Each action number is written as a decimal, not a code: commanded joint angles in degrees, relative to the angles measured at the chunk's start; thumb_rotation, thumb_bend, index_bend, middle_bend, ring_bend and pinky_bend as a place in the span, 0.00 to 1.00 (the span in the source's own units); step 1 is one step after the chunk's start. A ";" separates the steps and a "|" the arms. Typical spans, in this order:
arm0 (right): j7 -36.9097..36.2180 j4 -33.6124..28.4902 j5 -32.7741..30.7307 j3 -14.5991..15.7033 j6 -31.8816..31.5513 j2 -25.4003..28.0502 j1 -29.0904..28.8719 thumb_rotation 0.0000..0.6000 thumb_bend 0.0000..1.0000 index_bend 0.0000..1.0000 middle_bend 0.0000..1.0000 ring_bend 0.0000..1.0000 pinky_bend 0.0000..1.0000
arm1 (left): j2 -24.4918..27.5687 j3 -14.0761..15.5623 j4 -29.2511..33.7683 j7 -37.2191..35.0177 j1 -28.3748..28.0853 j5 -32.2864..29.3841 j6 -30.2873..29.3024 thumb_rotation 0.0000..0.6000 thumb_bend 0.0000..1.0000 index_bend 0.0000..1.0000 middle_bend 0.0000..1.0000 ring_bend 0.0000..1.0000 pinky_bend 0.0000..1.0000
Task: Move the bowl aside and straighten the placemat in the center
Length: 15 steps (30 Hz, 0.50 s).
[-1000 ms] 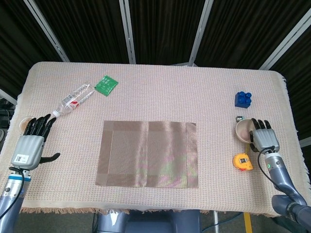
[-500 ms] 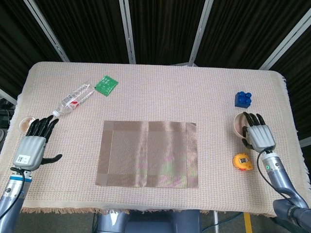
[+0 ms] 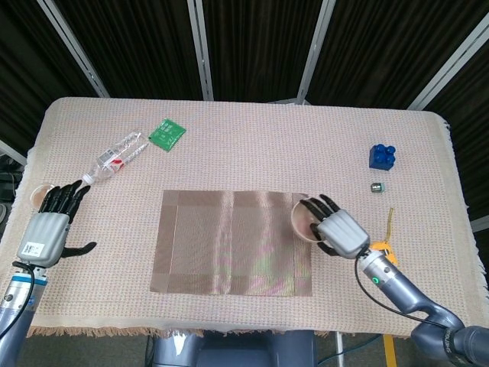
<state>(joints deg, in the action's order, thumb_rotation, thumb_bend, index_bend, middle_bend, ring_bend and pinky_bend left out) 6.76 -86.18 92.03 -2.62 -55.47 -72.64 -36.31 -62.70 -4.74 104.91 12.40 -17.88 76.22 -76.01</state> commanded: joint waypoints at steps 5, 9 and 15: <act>11.20 -2.80 -1.87 -2.83 11.05 -7.92 -9.04 1.00 0.34 0.67 0.00 0.00 0.00 | 0.41 -0.66 -1.07 -1.27 0.13 -0.99 0.37 1.00 0.06 0.00 0.00 0.00 0.00; 15.05 -0.40 -4.88 -4.22 13.23 -12.60 -11.14 1.00 0.35 0.67 0.00 0.00 0.00 | 0.72 -0.88 -1.49 -2.06 0.21 -1.34 0.66 1.00 0.06 0.00 0.00 0.00 0.00; 18.10 1.50 -6.94 -4.71 13.26 -16.02 -11.97 1.00 0.35 0.67 0.00 0.00 0.00 | 0.94 -1.10 -1.96 -2.78 0.24 -1.83 1.09 1.00 0.06 0.00 0.00 0.00 0.00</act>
<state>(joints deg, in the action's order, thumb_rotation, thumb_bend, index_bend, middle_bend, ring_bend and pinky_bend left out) 24.49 -84.98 85.45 -7.13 -42.32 -88.28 -48.04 -61.78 -5.83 102.96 9.63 -17.64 74.40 -74.93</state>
